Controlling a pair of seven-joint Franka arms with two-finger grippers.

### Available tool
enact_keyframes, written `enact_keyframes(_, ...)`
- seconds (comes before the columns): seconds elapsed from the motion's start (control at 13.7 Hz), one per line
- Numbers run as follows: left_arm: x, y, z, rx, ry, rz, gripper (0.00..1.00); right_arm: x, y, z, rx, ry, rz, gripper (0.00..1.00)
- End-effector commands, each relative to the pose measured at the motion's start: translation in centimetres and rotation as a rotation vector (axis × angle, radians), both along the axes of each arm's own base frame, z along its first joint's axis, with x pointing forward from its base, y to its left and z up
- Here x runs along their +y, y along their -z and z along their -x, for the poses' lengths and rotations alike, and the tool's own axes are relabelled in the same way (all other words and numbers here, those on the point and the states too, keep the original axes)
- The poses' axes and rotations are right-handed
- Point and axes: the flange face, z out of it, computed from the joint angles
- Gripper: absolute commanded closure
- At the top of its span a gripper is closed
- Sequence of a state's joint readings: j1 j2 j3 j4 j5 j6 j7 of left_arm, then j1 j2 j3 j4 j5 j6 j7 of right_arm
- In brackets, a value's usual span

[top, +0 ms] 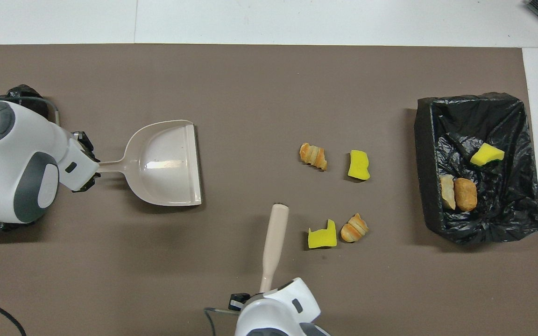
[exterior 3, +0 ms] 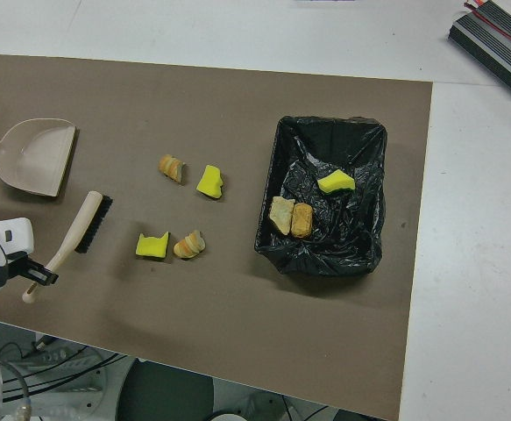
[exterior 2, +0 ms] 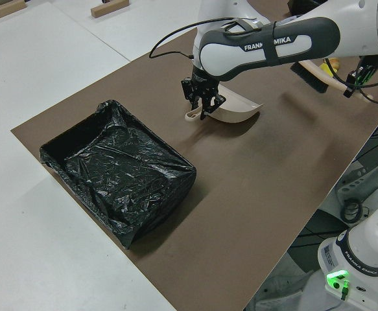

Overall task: Sweep and dump trash in bin
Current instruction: 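Grasp the brush with the right gripper while the left gripper holds the dustpan, then sweep bread and sponge pieces into the dustpan with the right gripper's brush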

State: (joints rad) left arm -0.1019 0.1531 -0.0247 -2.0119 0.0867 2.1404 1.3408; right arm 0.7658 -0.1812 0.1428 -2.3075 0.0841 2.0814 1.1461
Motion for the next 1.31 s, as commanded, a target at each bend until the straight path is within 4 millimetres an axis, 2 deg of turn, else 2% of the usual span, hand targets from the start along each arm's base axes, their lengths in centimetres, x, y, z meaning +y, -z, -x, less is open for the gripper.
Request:
enact_keyframes(0.0,-4.2,-0.4,0.1,0.005,-0.035,0.002,1.0,-7.4,1.7,2.3,0.059,0.094,0.133,1.0)
enact_keyframes(0.07,-5.6,-0.5,0.5,-0.001,-0.036,-0.009,1.0,-9.4,2.2,2.5,0.104,0.117,0.197,1.0)
enact_keyframes(0.29,-9.6,-0.6,2.0,0.0,-0.074,-0.014,1.0,-13.6,3.7,1.2,0.114,0.174,0.299,1.0)
enact_keyframes(0.44,-12.0,-0.4,3.6,0.013,-0.094,-0.029,1.0,-14.9,4.3,0.4,0.09,0.191,0.28,1.0)
enact_keyframes(0.51,-13.6,-0.7,4.9,-0.02,-0.046,-0.088,1.0,-15.2,4.7,-0.1,0.079,0.179,0.256,1.0)
enact_keyframes(0.73,-15.3,0.1,8.5,-0.029,-0.082,-0.142,1.0,-17.3,5.5,-1.8,0.122,0.176,0.229,1.0)
enact_keyframes(0.88,-17.7,-0.1,10.4,-0.026,-0.115,-0.163,1.0,-15.9,7.5,-2.3,0.178,0.228,0.143,1.0)
enact_keyframes(1.09,-17.6,0.3,11.4,-0.025,-0.11,-0.17,1.0,-12.8,7.2,-3.1,0.2,0.245,0.038,1.0)
enact_keyframes(1.24,-17.8,0.3,11.5,-0.026,-0.105,-0.17,1.0,-10.9,7.5,-4.8,0.236,0.283,-0.001,1.0)
